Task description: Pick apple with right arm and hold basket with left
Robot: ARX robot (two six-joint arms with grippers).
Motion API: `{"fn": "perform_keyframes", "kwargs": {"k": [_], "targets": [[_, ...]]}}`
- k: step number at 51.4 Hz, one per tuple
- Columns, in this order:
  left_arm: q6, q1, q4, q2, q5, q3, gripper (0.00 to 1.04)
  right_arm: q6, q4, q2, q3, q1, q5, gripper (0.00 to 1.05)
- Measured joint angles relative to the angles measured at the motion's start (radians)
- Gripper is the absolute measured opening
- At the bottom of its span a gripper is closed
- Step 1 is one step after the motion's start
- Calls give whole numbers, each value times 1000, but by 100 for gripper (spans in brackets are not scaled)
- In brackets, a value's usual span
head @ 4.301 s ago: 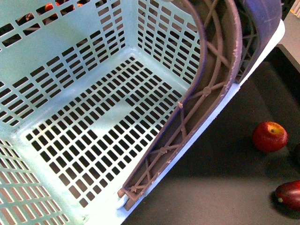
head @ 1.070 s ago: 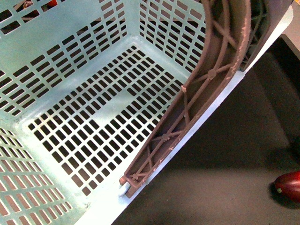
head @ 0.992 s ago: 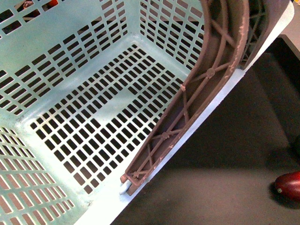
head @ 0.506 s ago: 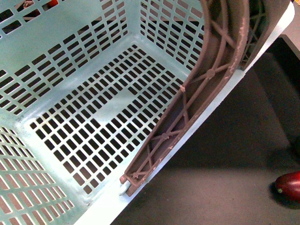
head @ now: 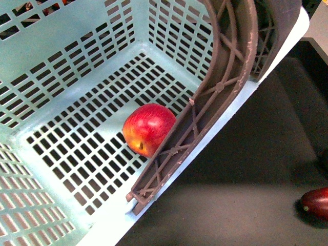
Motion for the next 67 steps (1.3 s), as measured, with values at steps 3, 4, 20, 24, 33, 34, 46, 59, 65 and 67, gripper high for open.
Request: {"fn": "perform_keyframes", "kwargs": {"k": [3, 4, 20, 24, 33, 34, 46, 59, 65, 67], "targets": [[0, 0, 0, 0, 5, 0, 17, 15, -19, -53, -29, -53, 26, 96], [-1, 0, 0, 0, 5, 0, 17, 18, -9, -63, -39, -66, 32, 95], [-4, 0, 0, 0, -3, 0, 17, -7, 332, -235, -373, -165, -68, 38], [-3, 0, 0, 0, -2, 0, 17, -7, 344, -282, -433, -187, -90, 22], [-7, 0, 0, 0, 12, 0, 17, -9, 347, -357, -513, -219, -121, 2], [-8, 0, 0, 0, 11, 0, 17, -10, 347, -367, -521, -223, -124, 2], [-3, 0, 0, 0, 6, 0, 17, -10, 320, -473, -598, -318, -214, 2], [-6, 0, 0, 0, 8, 0, 17, -10, 262, -584, -654, -323, -221, 2], [-5, 0, 0, 0, 6, 0, 17, -10, 237, -625, -667, -323, -221, 2], [-5, 0, 0, 0, 5, 0, 17, -10, 227, -641, -672, -323, -221, 2]]}}
